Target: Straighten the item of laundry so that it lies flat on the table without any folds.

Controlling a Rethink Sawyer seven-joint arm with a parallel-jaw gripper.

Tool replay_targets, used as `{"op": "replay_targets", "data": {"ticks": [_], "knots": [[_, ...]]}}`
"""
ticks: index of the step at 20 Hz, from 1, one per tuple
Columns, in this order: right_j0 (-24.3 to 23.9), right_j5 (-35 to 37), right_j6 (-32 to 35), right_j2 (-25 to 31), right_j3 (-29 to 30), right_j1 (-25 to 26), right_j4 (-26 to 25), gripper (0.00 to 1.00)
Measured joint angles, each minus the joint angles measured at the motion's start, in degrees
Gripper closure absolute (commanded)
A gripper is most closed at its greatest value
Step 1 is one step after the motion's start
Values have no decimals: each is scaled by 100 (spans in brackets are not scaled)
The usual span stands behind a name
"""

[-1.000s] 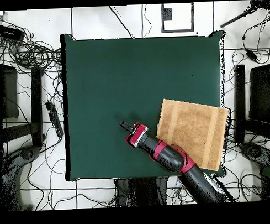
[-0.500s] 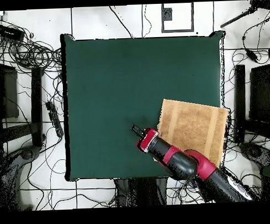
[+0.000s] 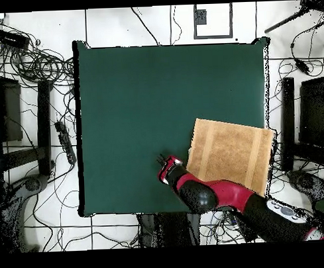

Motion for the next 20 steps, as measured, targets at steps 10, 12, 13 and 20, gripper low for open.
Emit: {"op": "replay_targets", "data": {"ticks": [10, 12, 13, 20], "knots": [[904, -671, 216, -1389, -2, -827, 438, 100], [905, -841, 216, -1626, -2, -982, 492, 100], [906, -874, 216, -1675, -3, -1011, 503, 100], [913, -1060, 216, -2043, -28, -1206, 611, 100]]}}
